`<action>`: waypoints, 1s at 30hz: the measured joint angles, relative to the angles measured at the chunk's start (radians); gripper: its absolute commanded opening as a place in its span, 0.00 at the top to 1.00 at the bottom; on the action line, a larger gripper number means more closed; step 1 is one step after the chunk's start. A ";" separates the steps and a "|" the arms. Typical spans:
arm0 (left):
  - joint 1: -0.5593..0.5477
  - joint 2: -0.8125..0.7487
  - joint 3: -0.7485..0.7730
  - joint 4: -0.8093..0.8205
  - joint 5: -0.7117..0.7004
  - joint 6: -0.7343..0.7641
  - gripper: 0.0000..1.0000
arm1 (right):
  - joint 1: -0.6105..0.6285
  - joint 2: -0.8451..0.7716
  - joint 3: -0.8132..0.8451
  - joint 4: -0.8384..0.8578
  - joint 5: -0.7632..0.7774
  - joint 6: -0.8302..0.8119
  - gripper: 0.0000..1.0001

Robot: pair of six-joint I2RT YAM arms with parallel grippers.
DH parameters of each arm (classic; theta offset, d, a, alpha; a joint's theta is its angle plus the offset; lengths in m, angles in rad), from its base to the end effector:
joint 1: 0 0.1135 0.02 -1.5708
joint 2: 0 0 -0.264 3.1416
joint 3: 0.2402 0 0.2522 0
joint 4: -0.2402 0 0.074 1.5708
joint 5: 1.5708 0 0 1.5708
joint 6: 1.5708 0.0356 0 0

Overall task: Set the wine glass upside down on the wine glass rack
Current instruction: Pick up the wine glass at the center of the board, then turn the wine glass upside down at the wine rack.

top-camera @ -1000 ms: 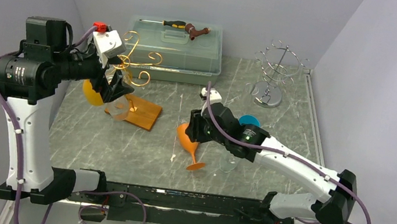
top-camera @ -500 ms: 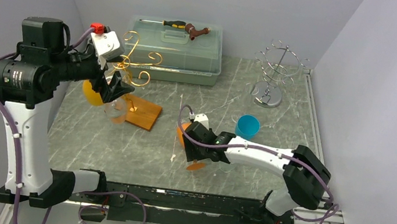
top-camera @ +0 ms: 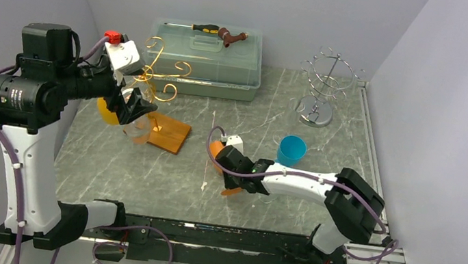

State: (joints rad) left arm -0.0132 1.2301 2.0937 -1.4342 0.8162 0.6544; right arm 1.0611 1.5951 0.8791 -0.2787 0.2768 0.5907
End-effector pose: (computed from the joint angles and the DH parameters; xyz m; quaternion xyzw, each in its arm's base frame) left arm 0.1278 -0.0276 0.5344 0.4437 0.6987 -0.1918 0.5275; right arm 0.1595 0.2655 0.1711 -0.1832 0.9326 0.1172 0.2880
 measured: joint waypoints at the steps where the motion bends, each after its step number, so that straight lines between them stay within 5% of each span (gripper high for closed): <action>1: 0.000 0.000 0.000 0.000 0.000 0.000 0.01 | 0.000 -0.006 0.000 -0.003 -0.001 -0.006 1.00; 13: 0.000 -0.035 -0.034 0.010 0.036 0.018 0.01 | 0.000 -0.302 0.159 -0.147 -0.137 -0.209 1.00; 24: 0.000 -0.006 0.082 -0.013 0.179 0.015 0.01 | 0.021 -0.597 0.220 -0.155 -0.363 -0.631 1.00; 30: 0.000 -0.025 0.078 -0.044 0.266 0.014 0.01 | 0.049 -0.575 0.296 -0.164 -0.484 -0.790 1.00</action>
State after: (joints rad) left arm -0.0132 1.2053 2.1719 -1.4784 1.0821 0.6689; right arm 1.1099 1.0206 1.1751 -0.4423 -0.2070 -0.1993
